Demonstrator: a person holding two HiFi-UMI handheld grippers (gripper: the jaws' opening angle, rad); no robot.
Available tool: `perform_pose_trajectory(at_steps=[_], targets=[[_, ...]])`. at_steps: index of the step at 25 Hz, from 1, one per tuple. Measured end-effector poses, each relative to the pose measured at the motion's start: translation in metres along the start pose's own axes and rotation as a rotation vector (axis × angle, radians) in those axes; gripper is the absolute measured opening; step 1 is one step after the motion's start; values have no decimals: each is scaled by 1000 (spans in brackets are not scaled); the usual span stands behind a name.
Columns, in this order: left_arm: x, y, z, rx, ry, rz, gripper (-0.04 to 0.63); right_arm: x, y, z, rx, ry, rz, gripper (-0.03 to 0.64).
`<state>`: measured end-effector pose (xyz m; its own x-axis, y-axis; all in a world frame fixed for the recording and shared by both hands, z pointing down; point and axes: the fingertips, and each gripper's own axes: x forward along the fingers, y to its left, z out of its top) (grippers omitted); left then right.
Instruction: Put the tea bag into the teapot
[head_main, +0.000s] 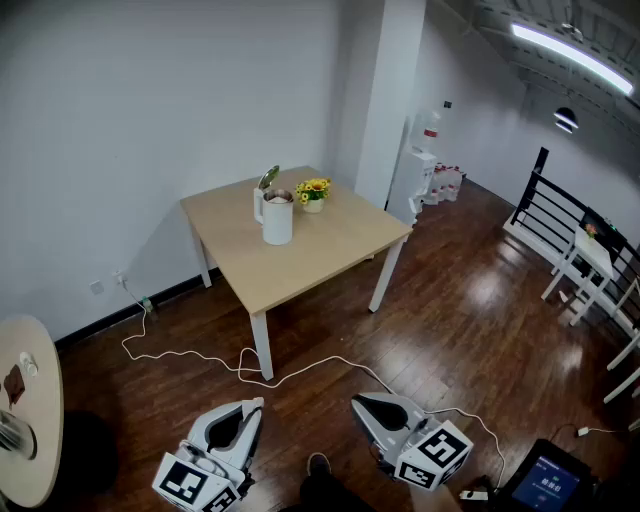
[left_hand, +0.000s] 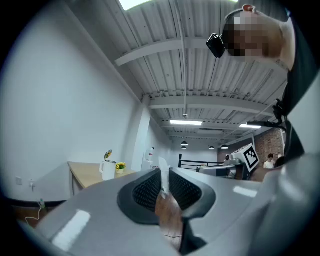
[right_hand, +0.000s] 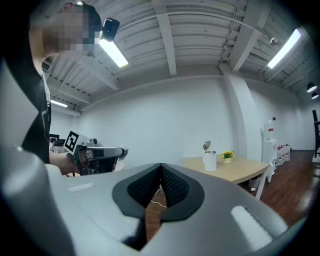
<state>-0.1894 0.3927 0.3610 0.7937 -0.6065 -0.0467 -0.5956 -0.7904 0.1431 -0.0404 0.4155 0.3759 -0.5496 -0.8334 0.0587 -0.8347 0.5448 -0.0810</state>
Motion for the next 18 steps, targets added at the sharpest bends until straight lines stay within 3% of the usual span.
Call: perform_pose_trajectory(at_steps=[18], targets=[[170,68,9,2,15,62,58,97,-148,31,-20,-7,127,2]])
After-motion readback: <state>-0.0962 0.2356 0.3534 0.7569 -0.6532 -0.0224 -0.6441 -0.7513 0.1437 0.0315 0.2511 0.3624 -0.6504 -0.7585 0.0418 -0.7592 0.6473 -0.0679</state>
